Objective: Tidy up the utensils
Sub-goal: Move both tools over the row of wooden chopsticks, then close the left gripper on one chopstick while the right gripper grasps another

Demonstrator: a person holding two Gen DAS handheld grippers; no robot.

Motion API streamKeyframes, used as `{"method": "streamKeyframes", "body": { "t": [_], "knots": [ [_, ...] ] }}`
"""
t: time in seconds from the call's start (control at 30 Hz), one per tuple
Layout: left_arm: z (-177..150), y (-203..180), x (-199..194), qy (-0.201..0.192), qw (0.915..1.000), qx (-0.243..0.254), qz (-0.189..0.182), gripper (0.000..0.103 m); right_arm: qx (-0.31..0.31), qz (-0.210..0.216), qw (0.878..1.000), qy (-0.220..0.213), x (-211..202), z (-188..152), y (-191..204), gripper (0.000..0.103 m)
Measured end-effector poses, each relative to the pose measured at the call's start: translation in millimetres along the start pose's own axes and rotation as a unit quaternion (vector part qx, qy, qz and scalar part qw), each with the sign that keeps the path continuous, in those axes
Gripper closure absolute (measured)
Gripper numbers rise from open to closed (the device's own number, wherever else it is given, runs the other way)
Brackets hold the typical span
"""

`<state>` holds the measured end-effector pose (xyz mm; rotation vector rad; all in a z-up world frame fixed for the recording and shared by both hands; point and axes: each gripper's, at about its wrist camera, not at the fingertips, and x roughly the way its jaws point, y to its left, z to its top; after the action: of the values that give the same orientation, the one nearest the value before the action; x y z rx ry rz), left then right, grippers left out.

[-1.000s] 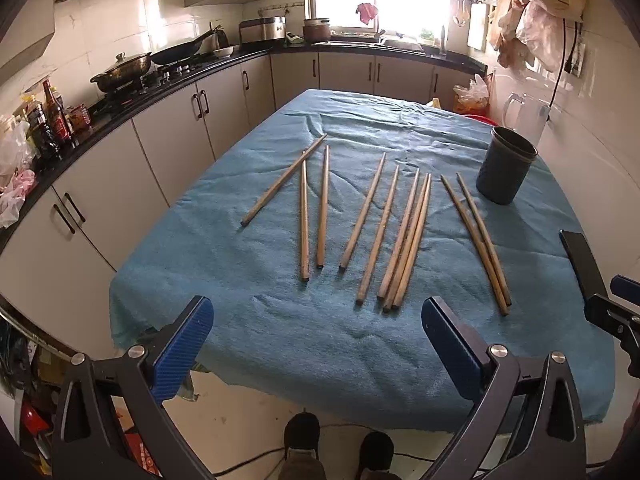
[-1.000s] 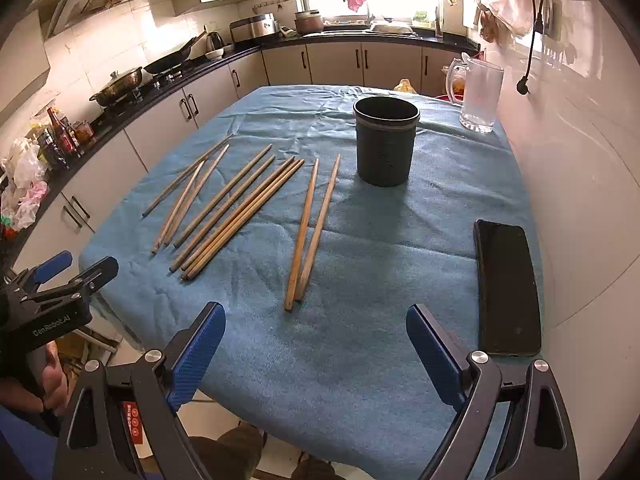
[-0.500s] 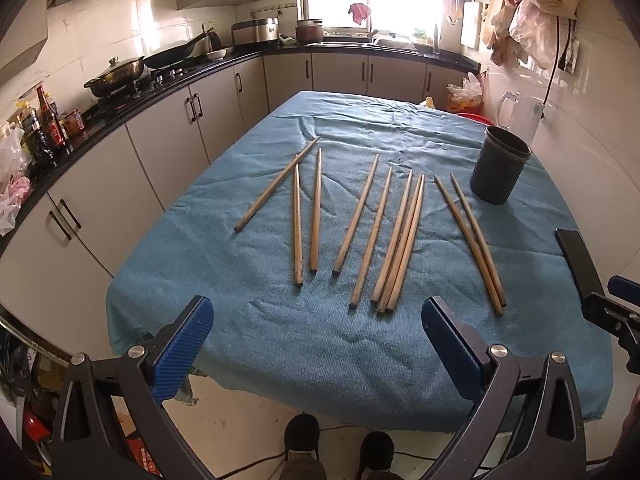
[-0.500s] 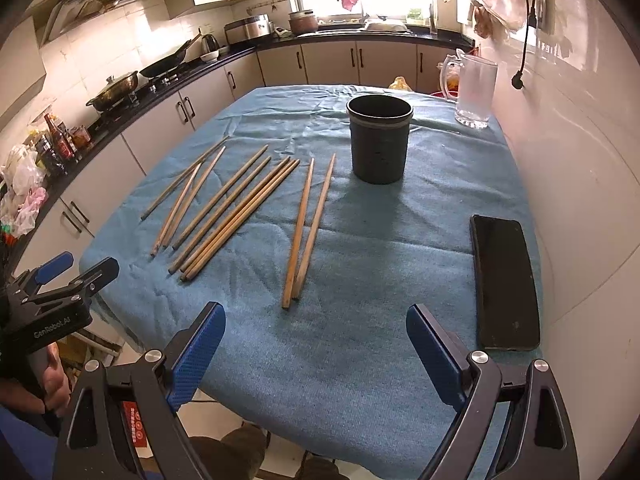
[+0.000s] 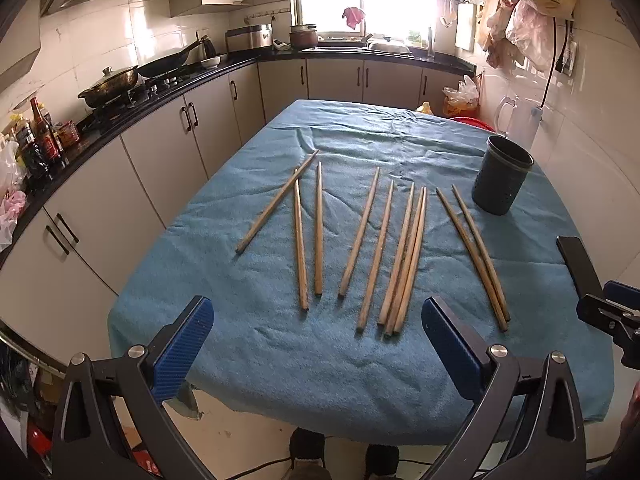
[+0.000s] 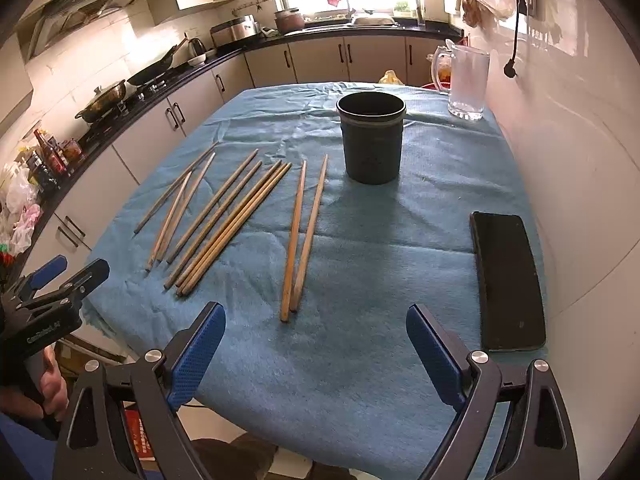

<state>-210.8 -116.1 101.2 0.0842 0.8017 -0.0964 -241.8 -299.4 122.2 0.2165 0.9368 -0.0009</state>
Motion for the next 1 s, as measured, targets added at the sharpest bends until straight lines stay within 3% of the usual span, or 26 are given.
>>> {"method": "streamKeyframes", "body": {
  "t": [0.5,0.83,1.0],
  "knots": [
    [18.0,21.8,21.0,0.011,0.9998,0.004,-0.017,0.000,0.021,-0.011,1.000,0.009,16.4,13.0,10.0,0.009],
    [61.9,68.8,60.6,0.054,0.9977,-0.023,-0.035,0.000,0.068,-0.025,0.997,0.032,47.5,51.5,-13.0,0.009],
    [83.1,87.4,77.2,0.061,0.9967,-0.018,-0.051,0.001,0.107,-0.005,0.993,0.054,77.1,73.8,-28.4,0.026]
  ]
}}
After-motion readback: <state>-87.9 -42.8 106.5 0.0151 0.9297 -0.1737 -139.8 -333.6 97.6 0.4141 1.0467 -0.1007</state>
